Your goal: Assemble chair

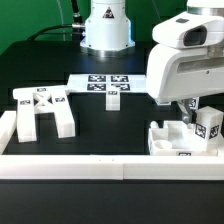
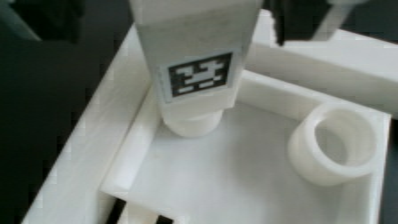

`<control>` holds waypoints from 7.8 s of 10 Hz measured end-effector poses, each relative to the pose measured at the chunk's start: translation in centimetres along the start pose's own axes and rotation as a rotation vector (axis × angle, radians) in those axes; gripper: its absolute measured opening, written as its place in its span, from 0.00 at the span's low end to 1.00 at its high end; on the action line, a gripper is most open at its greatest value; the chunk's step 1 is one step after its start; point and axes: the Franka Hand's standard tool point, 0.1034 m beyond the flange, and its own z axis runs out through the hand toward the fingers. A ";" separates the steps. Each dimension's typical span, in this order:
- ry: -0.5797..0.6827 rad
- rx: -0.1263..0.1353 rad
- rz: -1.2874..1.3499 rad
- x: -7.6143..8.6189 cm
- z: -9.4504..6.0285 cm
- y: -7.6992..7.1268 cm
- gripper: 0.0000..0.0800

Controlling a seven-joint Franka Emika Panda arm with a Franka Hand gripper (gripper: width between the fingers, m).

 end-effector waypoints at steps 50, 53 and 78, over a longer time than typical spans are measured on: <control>-0.131 -0.006 0.442 -18.5 -1.5 7.4 0.81; -0.326 0.051 0.322 -19.8 -1.2 9.0 0.81; -1.085 0.139 0.262 -23.4 2.4 6.9 0.81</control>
Offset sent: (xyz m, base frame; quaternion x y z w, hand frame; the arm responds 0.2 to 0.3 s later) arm 0.0000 0.0000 0.0000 0.0000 0.0000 0.0000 1.0000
